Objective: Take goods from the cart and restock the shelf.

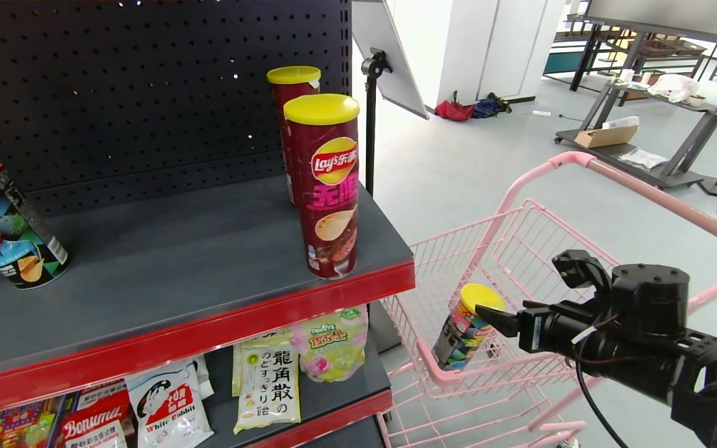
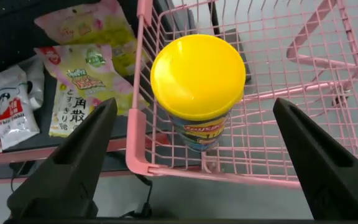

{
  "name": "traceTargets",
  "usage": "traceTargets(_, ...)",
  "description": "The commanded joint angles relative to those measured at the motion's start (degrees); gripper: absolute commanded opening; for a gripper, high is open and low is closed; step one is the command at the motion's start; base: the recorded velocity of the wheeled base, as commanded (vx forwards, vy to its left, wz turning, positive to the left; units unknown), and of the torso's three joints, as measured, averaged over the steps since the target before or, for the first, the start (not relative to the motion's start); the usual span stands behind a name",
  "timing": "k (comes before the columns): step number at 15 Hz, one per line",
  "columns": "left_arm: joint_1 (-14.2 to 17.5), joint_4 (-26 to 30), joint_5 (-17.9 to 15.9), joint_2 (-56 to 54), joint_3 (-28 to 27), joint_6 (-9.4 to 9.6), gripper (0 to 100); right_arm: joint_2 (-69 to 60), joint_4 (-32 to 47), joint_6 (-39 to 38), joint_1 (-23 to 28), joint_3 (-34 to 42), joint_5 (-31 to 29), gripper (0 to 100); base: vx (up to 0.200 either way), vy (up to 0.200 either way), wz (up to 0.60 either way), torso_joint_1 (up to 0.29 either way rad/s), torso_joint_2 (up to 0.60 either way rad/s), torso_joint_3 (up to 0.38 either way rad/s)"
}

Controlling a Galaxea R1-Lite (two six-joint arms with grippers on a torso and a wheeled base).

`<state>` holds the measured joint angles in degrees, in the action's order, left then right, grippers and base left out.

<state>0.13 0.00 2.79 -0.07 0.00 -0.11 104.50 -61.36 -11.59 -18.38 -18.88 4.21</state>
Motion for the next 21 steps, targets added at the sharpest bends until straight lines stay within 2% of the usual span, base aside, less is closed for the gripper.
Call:
traceTargets(1, 0.04, 0.0, 0.02, 0.07, 0.0, -0.07, 100, 2.38, 0.01, -0.36, -0.69, -0.28, -0.07, 100, 0.0, 0.0, 0.0, 0.0, 0.0, 0.0)
traceTargets(21, 0.04, 0.0, 0.02, 0.07, 0.0, -0.07, 100, 16.97, -0.08, -1.5, -2.89, -10.38, -2.8, 100, 0.0, 0.0, 0.0, 0.0, 0.0, 0.0)
